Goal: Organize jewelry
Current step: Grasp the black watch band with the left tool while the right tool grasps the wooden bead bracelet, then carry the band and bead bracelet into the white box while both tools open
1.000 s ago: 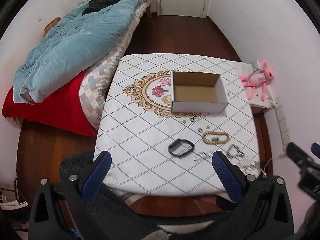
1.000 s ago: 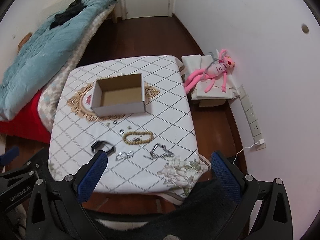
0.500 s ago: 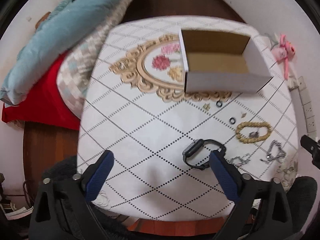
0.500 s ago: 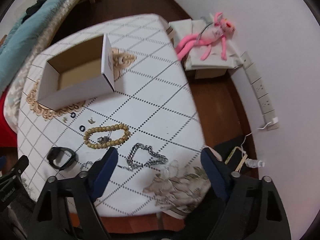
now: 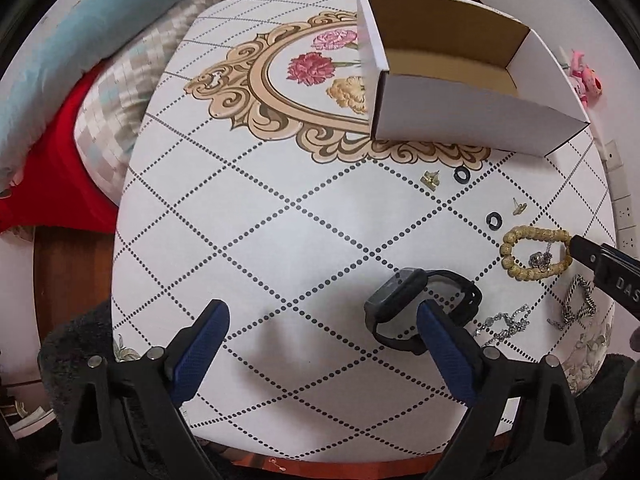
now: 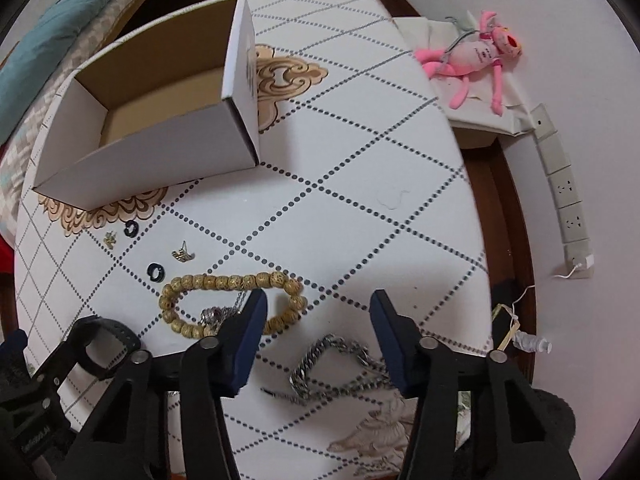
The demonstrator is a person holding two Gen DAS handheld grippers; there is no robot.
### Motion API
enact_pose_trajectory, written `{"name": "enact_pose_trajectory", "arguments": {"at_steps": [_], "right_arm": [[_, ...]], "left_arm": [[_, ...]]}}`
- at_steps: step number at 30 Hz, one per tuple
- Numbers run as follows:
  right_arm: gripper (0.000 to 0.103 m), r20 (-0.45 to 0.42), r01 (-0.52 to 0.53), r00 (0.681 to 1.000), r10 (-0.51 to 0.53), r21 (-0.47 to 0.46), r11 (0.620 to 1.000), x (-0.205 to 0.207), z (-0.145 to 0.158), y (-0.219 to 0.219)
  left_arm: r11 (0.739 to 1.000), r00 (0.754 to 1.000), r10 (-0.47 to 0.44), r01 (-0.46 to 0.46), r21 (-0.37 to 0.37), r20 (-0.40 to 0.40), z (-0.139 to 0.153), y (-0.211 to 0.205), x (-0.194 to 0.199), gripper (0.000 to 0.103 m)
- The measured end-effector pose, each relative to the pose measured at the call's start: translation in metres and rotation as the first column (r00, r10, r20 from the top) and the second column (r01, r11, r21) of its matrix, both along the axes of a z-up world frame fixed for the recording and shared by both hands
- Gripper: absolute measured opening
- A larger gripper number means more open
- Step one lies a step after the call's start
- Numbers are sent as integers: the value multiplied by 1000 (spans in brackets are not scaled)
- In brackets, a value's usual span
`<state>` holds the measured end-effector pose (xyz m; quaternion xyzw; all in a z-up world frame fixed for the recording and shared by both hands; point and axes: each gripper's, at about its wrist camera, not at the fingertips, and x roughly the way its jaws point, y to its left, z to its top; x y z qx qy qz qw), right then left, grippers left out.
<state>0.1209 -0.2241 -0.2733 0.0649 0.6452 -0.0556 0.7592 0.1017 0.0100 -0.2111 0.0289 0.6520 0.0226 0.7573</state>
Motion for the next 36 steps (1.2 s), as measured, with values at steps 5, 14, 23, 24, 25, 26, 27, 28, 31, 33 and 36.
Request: {"name": "enact_pose_trajectory", "arguments": {"at_steps": [5, 14, 23, 24, 25, 26, 27, 28, 31, 33, 36], "right_arm": [[30, -17, -8, 1000, 8, 26, 1000, 4, -14, -3], [10, -22, -20, 1000, 20, 36, 999, 7, -16, -2], [9, 3, 9, 1000, -9, 132, 991, 1, -4, -7], [9, 12, 9, 1000, -11, 151, 988, 0, 2, -7], [9, 23, 7, 1000, -11, 163, 987, -1, 7, -7], [9, 34, 3, 999, -9, 171, 985, -1, 12, -6], [9, 48, -4, 999, -5, 182, 983, -1, 19, -6], [9, 61, -12, 998, 1, 192, 981, 0, 26, -5], [9, 93, -33, 996, 14, 208, 978, 0, 44, 2], [9, 123, -57, 992, 30, 216, 975, -1, 62, 7], [9, 169, -92, 984, 55, 220, 971, 1, 89, 13]], "left_arm": [[999, 1000, 1, -2, -40, -27, -8, -1, 3, 80], [994, 997, 8, -16, -111, -80, -28, 3, 10, 20], [994, 1000, -6, 6, -106, 0, -16, 6, 6, 14], [994, 1000, -10, 11, -105, 7, -11, 4, 6, 14], [994, 1000, -13, 14, -105, 12, -5, 1, 9, 14], [994, 999, -20, 22, -106, 26, 1, 0, 9, 14], [994, 999, -26, 30, -104, 38, 7, 0, 9, 14], [994, 998, -30, 35, -103, 52, 13, -1, 8, 14], [992, 996, -34, 44, -115, 84, 30, 0, 10, 14], [991, 994, -33, 46, -124, 104, 38, 0, 15, 14], [988, 990, -41, 60, -140, 137, 57, -4, 17, 14]]}}
